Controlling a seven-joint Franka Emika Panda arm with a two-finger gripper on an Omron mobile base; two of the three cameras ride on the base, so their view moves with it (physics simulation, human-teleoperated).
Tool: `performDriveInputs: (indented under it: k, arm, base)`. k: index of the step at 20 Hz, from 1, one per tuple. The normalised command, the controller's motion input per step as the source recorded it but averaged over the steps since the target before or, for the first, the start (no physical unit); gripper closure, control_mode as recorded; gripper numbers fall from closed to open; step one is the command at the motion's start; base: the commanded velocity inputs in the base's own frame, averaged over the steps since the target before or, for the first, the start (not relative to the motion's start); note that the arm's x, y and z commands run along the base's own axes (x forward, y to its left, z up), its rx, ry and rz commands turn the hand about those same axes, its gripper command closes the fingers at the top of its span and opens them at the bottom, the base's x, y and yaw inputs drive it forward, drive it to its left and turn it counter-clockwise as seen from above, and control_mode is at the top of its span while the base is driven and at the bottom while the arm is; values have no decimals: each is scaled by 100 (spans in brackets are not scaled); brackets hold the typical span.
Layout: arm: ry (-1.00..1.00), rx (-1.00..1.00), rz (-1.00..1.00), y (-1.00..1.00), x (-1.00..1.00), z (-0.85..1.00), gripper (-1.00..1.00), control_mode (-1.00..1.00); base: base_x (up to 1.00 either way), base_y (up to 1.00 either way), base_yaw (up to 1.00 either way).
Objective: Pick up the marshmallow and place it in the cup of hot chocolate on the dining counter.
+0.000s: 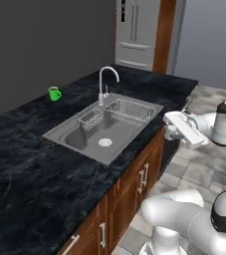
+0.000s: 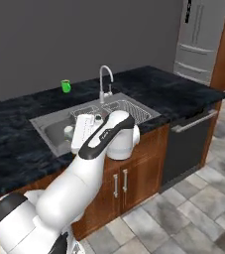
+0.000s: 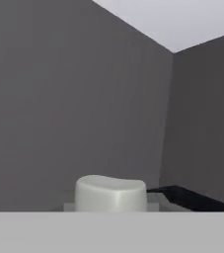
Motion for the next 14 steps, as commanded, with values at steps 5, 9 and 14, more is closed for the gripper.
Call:
performDriveInputs:
  k: [5, 9, 14]
  arm:
    - [0, 0, 0, 0, 0, 0, 100, 100]
    - [0, 0, 0, 0, 0, 0, 100, 100]
    - [0, 0, 0, 0, 0, 0, 100, 100]
  base:
    - [-6, -12, 100]
    - [-21, -37, 93]
    - [-14, -78, 51]
